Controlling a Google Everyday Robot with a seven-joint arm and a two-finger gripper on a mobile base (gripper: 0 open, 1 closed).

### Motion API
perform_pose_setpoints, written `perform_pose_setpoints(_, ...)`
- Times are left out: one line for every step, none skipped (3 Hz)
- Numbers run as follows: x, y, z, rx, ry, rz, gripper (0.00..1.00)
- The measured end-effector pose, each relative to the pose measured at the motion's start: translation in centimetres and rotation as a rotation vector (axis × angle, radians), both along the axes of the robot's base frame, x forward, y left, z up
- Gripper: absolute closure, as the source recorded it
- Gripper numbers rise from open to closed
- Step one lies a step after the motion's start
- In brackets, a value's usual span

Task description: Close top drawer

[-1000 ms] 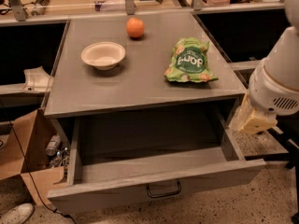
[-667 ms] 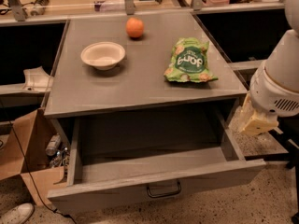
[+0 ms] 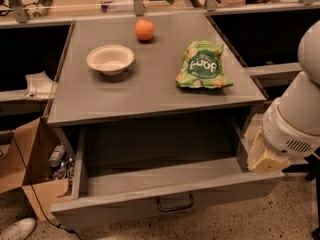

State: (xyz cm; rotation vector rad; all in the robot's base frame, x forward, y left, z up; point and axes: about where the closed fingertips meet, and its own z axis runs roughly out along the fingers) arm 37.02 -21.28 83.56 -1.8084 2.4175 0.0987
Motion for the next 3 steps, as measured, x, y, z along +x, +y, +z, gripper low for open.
perform_pose_setpoints(-0.8, 0.1, -2.6, 0.014, 0.028, -0.010, 1.00)
perform_pose_setpoints(-1.9, 0.8, -5.4, 0.019, 0.078, 0.015, 1.00)
perform_pose_setpoints(-2.1, 0.8, -5.6, 0.018, 0.084, 0.017, 1.00)
